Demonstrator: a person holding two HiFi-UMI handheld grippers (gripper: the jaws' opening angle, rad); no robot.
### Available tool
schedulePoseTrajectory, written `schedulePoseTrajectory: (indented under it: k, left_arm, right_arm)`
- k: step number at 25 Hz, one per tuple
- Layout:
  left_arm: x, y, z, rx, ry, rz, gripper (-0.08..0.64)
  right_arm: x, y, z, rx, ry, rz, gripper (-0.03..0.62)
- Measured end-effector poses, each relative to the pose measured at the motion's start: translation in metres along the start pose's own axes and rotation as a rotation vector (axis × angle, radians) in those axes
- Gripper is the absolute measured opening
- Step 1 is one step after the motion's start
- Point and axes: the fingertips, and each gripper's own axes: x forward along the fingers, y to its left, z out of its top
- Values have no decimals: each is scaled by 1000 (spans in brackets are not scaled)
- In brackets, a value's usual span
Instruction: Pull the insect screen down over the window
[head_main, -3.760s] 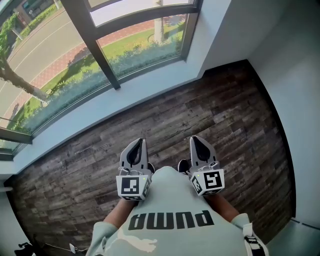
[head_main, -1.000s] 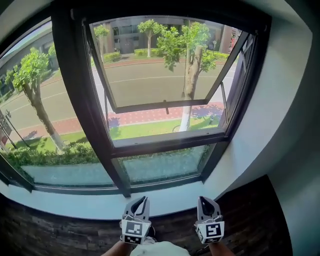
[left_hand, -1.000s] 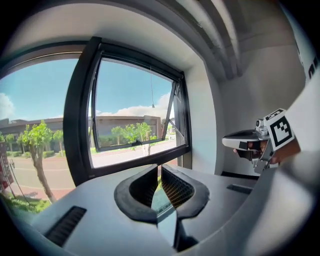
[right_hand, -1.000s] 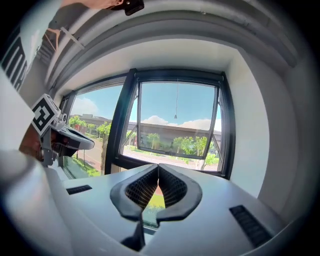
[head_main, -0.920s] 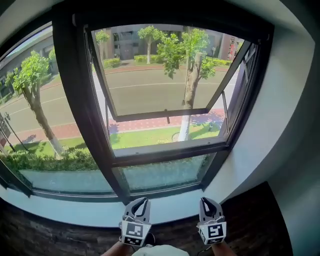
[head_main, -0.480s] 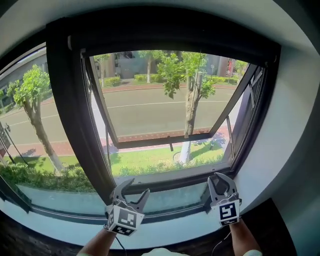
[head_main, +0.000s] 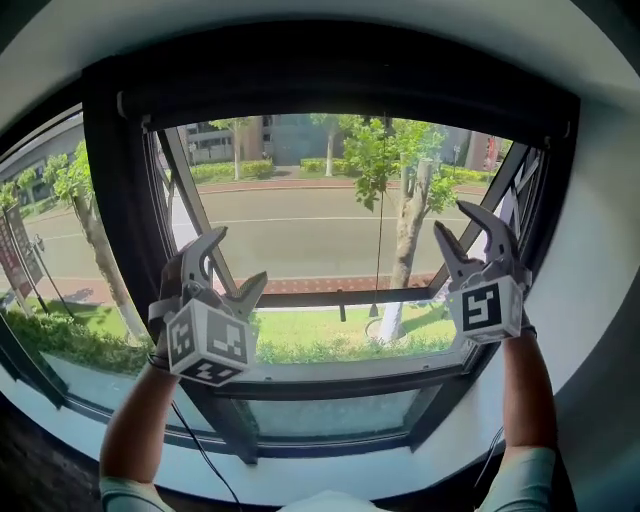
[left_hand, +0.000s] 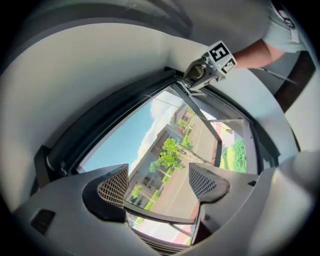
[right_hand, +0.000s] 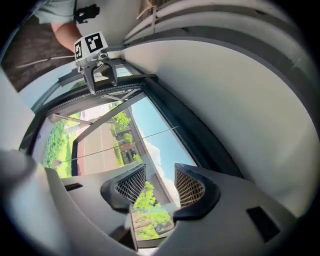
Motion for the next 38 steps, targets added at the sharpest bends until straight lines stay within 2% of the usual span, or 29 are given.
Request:
schedulePoseTrajectory:
  k: [3,5,9,13,16,19,22,28,38]
  left_arm:
    - [14,52,16,156,75,91,399]
    - [28,85,27,220,118,140,415]
    - [54,131,45,287,189,206,433]
    - [61,155,44,331,265,211,434]
    - [73,160,38,379,315,186,434]
    - [87,157,36,394,335,161,434]
    - [96,159,32,409,350,168,434]
    - [98,157,24,494,388,172,434]
    - [92,149,21,510,405,103,434]
  right_arm:
    - [28,-42,26,-152,-23,-38,170]
    - [43,-67,30,-226,-14,-49,176]
    - [68,-106,11,-319,45,-46,187]
    - [88,-117,-4,-393,122,-21,192]
    - [99,-118,-16,-422,174,2,192]
    - [104,-116,-29,-445,218,24,192]
    - [108,-113,-36,-465,238,30,192]
    - [109,-110,-40,-521,260,36,192]
    - [105,-104,-42,-516,289,88,193]
